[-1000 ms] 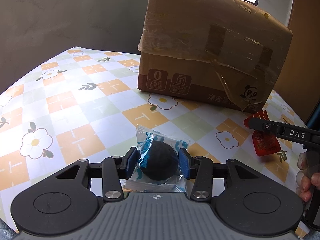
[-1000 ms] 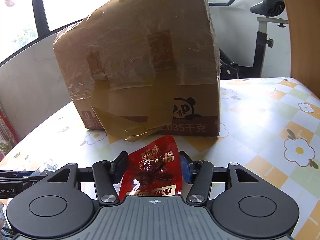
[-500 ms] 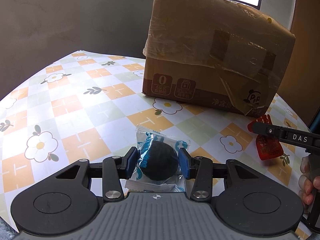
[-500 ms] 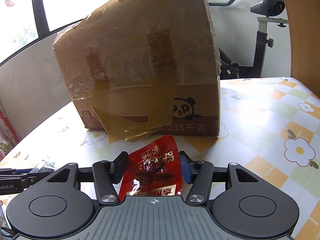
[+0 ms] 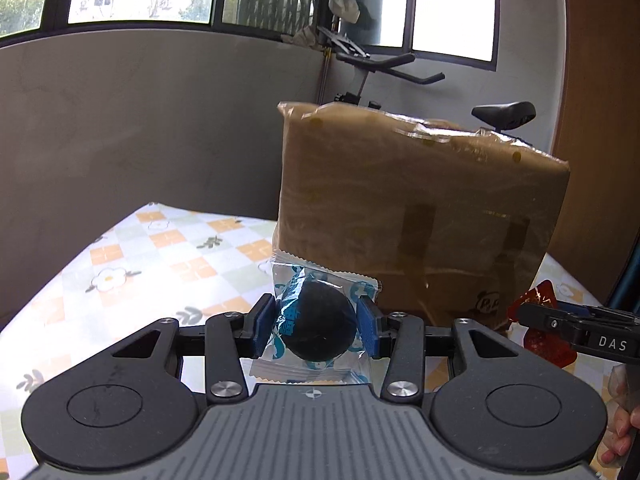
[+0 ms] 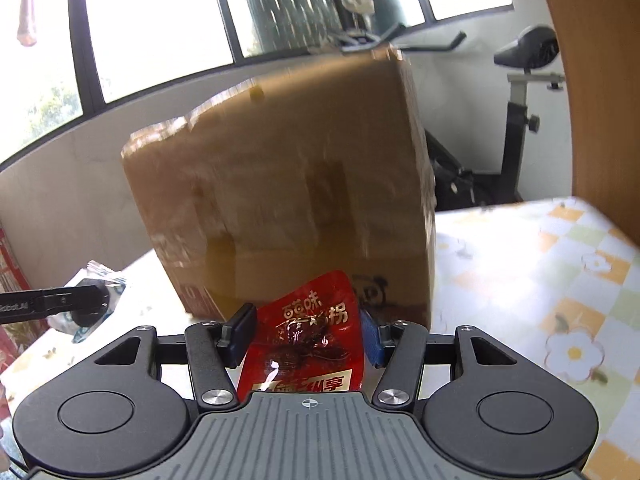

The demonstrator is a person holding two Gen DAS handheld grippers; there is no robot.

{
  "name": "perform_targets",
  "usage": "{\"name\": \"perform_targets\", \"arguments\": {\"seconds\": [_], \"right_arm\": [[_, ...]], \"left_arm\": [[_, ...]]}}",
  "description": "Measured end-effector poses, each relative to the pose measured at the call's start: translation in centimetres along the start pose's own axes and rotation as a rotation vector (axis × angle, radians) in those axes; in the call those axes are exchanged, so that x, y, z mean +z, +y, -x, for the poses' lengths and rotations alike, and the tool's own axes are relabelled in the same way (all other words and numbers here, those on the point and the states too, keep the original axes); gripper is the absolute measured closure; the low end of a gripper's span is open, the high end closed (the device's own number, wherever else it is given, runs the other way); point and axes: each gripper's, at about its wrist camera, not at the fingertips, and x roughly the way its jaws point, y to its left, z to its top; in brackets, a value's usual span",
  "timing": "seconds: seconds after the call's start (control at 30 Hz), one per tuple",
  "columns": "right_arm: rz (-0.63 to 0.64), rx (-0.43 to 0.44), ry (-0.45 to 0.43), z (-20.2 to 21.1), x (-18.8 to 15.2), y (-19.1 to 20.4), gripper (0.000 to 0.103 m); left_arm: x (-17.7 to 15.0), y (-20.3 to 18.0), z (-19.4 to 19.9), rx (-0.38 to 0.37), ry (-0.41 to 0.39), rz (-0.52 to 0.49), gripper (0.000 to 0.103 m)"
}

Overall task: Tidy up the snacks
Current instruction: 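Lift both snacks and carry them over the cardboard box, then open both tools to drop the snacks into the box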

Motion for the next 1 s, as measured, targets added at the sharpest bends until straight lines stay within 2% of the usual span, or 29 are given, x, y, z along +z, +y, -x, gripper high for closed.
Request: {"name": "perform_targets", "arguments": {"seconds": [0.3,0.53,0.63,0.73,0.87,1.0], "right_arm": [[0.049,0.04,-0.156,3.3,7.6,0.5,0.052],[0.072,0.067,-0.226,2.0,15.2,0.4,0.052],[0.1,0.016,-0.205,-0.5,17.6,0.4,0.052],[0.075,-0.039,-0.145,-3.5,18.8,0.0,0.052],[0.02,-0.098,-0.073,-6.5,18.8,-0.7,0.052],[-0.035,-0.089,-0.007,-8.0,17.9,-1.3,0.052]], "left_arm": [[5.5,-1.5,1.5,-0.071,-0.12,-0.032,0.056],[11.1,-2.9,0.8,-0.15,-0.214,-0.004,0.056],[13.7,-3.9,-1.4,-0.178,-0.201,0.001,0.056],[15.5,-4.8,-4.5,-0.178,-0.157,0.009,0.056],[16.5,-5.5,-8.0,-0.137,-0.119,-0.005,0.056],[15.9,-5.6,-9.6,-0.113,-0.073,-0.076,0.056]]}}
